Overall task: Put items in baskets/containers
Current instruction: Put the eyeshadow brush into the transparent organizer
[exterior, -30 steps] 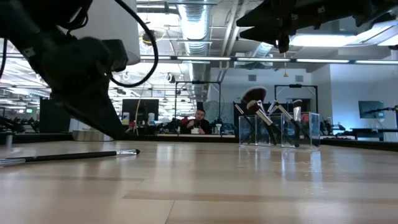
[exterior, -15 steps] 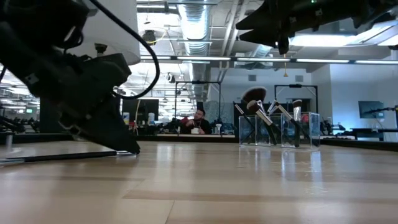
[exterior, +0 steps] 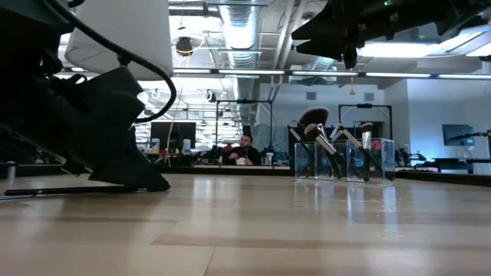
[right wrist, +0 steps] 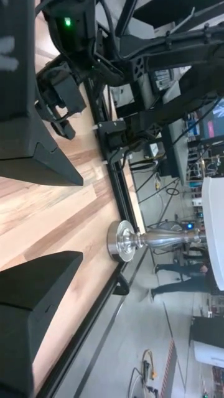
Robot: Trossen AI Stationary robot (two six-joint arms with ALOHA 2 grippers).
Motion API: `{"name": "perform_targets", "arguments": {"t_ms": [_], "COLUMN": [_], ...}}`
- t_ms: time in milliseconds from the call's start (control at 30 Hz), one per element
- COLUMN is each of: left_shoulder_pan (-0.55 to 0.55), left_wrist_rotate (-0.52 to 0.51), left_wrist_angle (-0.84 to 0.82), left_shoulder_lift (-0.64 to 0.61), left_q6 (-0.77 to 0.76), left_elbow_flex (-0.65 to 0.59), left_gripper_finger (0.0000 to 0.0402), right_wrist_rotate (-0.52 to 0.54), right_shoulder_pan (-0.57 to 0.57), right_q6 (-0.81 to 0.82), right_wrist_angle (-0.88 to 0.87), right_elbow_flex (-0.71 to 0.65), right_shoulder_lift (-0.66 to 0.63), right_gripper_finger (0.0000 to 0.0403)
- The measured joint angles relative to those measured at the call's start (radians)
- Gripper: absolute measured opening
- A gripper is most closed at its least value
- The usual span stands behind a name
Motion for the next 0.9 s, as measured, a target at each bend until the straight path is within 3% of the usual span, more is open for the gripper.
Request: {"name": "perform_targets", "arguments": {"t_ms": [233, 400, 700, 900], "left_shoulder_pan": [0.031, 0.072, 0.141, 0.181], "left_wrist_rotate": [0.047, 0.092, 0.046, 0.015], "left_wrist_angle": [0.001, -0.002, 0.144, 0.267], "left_shoulder_lift": [-0.06, -0.135, -0.205, -0.273], "left_q6": [0.011, 0.024, 0.272, 0.503], "left_elbow_flex": [-0.007, -0.012, -0.009, -0.006], "left_gripper_finger": [0.0011, 0.001, 0.001, 0.001], "right_wrist_rotate": [-0.006, -0.067, -0.082, -0.17], "right_shoulder_pan": [0.0, 0.004, 0.0, 0.012], "right_q6": [0.0, 0.036, 0.078, 0.088], "right_wrist_angle": [0.002, 0.008, 0.255, 0.256], "right_elbow_flex": [0.0, 0.0, 0.009, 0.031], "right_shoulder_lift": [0.0, 0.009, 0.239, 0.297], "right_gripper_finger": [0.0173, 0.0173, 0.0173, 0.0172]}}
